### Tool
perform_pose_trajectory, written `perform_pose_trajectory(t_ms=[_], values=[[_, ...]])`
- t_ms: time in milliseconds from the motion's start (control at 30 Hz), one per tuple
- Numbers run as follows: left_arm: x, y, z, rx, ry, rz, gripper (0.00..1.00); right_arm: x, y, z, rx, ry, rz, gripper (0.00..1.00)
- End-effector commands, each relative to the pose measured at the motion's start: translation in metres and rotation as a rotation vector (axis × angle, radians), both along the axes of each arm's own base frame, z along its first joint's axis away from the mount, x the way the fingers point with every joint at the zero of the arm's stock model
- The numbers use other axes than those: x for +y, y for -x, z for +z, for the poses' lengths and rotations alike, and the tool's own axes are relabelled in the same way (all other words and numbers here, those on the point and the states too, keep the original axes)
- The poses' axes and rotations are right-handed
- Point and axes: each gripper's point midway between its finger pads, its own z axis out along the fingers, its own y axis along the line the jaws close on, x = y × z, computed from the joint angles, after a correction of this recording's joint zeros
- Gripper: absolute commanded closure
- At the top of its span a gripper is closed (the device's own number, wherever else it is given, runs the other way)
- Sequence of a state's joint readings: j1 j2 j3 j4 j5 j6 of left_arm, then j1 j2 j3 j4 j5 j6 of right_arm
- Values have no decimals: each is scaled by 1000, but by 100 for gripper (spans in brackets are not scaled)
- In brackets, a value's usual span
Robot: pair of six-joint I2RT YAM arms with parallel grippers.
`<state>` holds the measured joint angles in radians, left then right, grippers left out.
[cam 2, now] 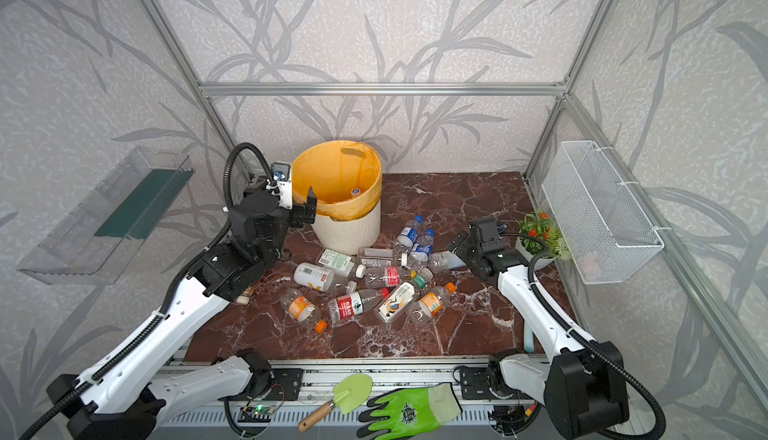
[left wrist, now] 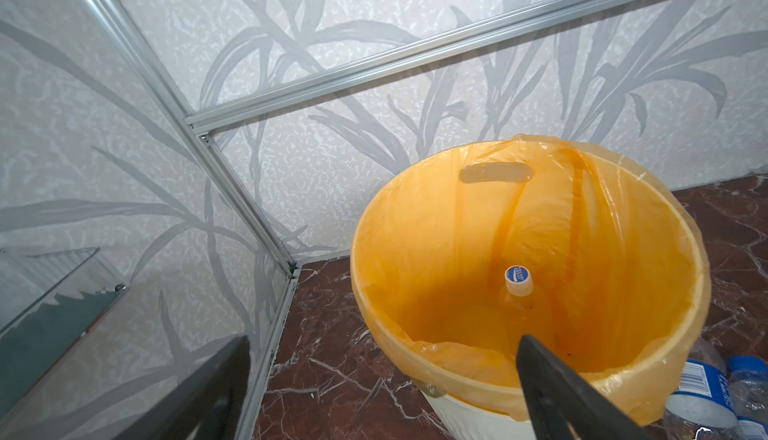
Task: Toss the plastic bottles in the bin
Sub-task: 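Grasp the oolong tea bottle with the right gripper while the left hovers by the bin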
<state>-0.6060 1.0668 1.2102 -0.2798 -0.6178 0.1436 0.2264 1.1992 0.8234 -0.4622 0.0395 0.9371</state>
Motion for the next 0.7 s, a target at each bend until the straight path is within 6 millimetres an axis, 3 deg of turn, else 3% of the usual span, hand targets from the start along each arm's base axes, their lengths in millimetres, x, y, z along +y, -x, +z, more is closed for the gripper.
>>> perform_pose_trajectory(t_ms=[0, 167, 467, 667], values=[[-10, 0, 5, 13, -67, -55, 1, 3, -11, -11, 33, -37, -30, 1], [-20, 2, 6, 31, -64, -112, 1, 7, -23, -31, 107, -41, -18, 1], [-17, 7, 12, 0, -44, -116, 1, 15, -40, -62, 232, -38, 50, 0], [-19, 4, 12, 8, -54, -121, 1, 17, -35, -87, 351, -21, 69, 7]])
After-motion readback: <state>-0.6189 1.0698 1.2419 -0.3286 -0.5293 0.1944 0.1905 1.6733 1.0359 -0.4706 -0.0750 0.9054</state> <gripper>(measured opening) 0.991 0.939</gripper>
